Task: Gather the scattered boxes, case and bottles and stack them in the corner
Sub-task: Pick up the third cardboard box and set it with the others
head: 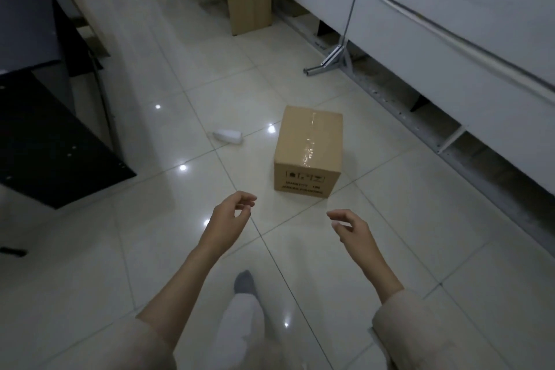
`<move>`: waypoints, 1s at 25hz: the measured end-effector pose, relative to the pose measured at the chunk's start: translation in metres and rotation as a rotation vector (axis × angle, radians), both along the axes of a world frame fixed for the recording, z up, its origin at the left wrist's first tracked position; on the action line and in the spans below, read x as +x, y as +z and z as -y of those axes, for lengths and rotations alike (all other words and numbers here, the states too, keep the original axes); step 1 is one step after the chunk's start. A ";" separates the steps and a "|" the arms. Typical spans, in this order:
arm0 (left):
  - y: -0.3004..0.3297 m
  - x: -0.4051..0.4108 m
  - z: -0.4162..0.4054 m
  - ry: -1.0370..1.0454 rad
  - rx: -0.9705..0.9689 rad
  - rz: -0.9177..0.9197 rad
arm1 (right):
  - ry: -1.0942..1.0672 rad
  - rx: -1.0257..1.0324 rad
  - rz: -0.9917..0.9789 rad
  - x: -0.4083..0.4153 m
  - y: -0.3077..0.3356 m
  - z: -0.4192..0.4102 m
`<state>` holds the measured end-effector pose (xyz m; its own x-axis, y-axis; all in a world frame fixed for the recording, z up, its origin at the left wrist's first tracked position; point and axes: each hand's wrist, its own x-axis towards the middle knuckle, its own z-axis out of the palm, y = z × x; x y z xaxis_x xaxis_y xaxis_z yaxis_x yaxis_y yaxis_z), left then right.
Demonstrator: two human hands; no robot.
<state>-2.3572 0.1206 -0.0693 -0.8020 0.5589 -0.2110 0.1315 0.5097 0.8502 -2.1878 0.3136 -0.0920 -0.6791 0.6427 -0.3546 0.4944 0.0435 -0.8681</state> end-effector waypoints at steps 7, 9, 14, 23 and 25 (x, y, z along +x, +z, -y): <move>-0.002 -0.137 -0.086 -0.144 -0.059 -0.001 | -0.186 -0.129 0.058 -0.103 -0.011 -0.051; -0.005 -0.164 -0.115 -0.185 -0.079 0.018 | -0.222 -0.161 0.078 -0.122 -0.018 -0.065; -0.017 -0.221 -0.193 -0.304 -0.097 0.026 | -0.343 -0.164 0.128 -0.160 -0.029 -0.118; -0.038 -0.332 -0.330 -0.610 -0.177 -0.012 | -0.612 -0.216 0.152 -0.249 -0.054 -0.185; -0.050 -0.362 -0.363 -0.683 -0.206 -0.019 | -0.777 -0.258 0.157 -0.274 -0.074 -0.196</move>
